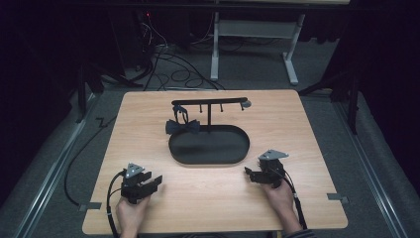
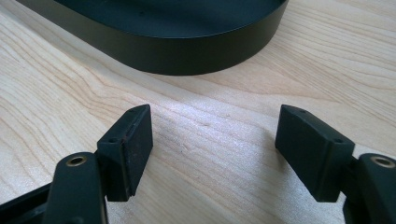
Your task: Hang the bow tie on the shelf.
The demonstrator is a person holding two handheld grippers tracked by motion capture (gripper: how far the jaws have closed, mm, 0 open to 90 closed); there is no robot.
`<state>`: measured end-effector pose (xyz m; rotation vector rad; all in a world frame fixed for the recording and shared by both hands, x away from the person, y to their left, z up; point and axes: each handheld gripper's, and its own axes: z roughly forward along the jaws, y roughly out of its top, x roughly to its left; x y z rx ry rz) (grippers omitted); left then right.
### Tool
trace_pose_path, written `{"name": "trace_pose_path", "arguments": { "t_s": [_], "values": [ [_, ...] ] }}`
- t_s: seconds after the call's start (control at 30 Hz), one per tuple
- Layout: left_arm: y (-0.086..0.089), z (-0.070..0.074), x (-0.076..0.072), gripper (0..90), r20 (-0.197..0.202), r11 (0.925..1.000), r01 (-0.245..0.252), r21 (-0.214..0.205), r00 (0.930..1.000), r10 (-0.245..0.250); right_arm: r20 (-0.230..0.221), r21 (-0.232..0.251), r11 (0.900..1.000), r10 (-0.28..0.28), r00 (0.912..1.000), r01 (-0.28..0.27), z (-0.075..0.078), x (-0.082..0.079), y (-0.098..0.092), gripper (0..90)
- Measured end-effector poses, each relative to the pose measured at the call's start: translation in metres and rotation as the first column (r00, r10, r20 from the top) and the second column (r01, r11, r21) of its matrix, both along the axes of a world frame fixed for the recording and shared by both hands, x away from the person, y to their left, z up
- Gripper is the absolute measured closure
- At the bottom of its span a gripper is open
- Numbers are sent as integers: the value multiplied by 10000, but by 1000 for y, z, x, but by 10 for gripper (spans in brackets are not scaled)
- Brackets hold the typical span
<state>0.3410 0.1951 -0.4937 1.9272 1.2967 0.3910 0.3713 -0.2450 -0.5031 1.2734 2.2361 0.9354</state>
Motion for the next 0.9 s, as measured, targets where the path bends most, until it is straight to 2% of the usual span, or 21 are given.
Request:
{"name": "trace_pose_path", "arguments": {
  "t_s": [0.07, 0.4, 0.57, 0.73, 0.87, 0.9],
  "values": [
    [-3, -1, 0, 502, 72, 9997, 25, 232, 10000, -26, -1, -2, 10000, 6, 10000, -6, 0, 0, 0, 290],
    [-8, -4, 2, 493, 74, 9987, 46, 507, 10000, -49, -1, -1, 10000, 2, 10000, -2, 0, 0, 0, 290],
    [-11, -7, 3, 485, 77, 9958, 108, 904, 9999, -115, -11, -4, 10000, 8, 10000, -8, 0, 0, 0, 290],
    [-13, -9, 4, 478, 240, 9950, 45, 1002, 9997, -69, 0, -2, 10000, 0, 10000, 0, 0, 0, 0, 290],
    [-18, -12, 2, 445, 614, 9920, 17, 1265, 9981, -95, -1, -1, 10000, -3, 10000, 3, 0, 0, 0, 290],
    [-18, -13, 1, 431, 737, 9928, -18, 1197, 9973, -70, -1, 0, 10000, -5, 10000, 5, 0, 0, 0, 290]
  ]
}}
